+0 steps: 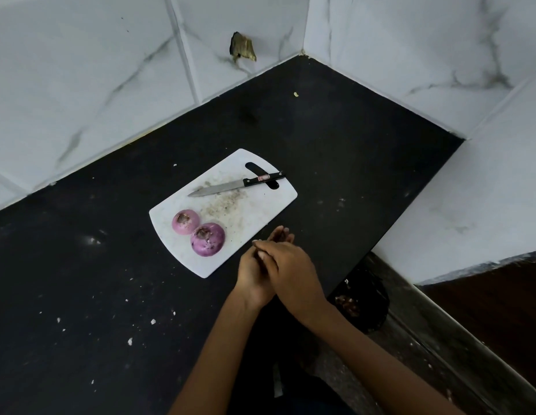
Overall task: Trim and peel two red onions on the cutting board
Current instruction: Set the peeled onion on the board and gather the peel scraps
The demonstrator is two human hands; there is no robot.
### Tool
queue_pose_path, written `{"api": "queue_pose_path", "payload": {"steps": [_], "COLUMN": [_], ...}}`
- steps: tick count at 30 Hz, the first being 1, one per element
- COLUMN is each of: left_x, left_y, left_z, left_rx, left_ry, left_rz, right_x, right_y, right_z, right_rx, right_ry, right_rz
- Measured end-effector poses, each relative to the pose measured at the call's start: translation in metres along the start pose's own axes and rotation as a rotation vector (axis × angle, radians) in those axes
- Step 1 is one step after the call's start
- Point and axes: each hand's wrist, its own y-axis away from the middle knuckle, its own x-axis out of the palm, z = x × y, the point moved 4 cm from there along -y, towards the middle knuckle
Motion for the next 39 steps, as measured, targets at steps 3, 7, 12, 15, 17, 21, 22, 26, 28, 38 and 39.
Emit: {"api": "queue_pose_path", "payload": {"steps": [3,7,12,15,17,21,22,26,28,38,39], "left_x": [0.003,0.002,0.001,-0.001,-0.005,-0.007,-0.006,-0.005,-0.004,-0.002,-0.001], "left_y": [0.001,-0.003,-0.002,0.0,0.001,0.002,0.002,0.003,0.004,0.004,0.004], "left_z": [-0.001,-0.001,-0.002,-0.017,-0.027,-0.036,-0.036,-0.038,-0.039,-0.035,-0.034], "left_rx": [-0.013,-0.01,0.029,0.077,0.104,0.123,0.121,0.12,0.125,0.107,0.102], "left_ry": [0.069,0.07,0.127,0.199,0.226,0.226,0.224,0.236,0.247,0.241,0.238], "left_rz": [-0.012,-0.044,-0.026,0.009,0.013,0.032,0.034,0.039,0.039,0.049,0.05], "right_x": [-0.01,-0.02,-0.042,-0.045,-0.027,0.019,0.031,0.057,0.054,0.032,0.031], "right_y": [0.004,-0.001,-0.005,-0.01,-0.009,0.008,0.012,0.034,0.048,0.038,0.034], "right_z": [0.002,-0.008,-0.019,-0.053,-0.079,-0.068,-0.059,-0.036,-0.03,-0.036,-0.035], "right_rx": [-0.053,0.004,0.007,0.128,0.222,0.108,0.046,-0.175,-0.298,-0.297,-0.265], "right_ry": [-0.06,-0.211,-0.275,-0.059,0.122,0.435,0.468,0.564,0.622,0.56,0.529], "right_rz": [-0.195,-0.208,-0.324,-0.373,-0.208,0.007,0.048,0.089,0.041,0.001,0.019]}}
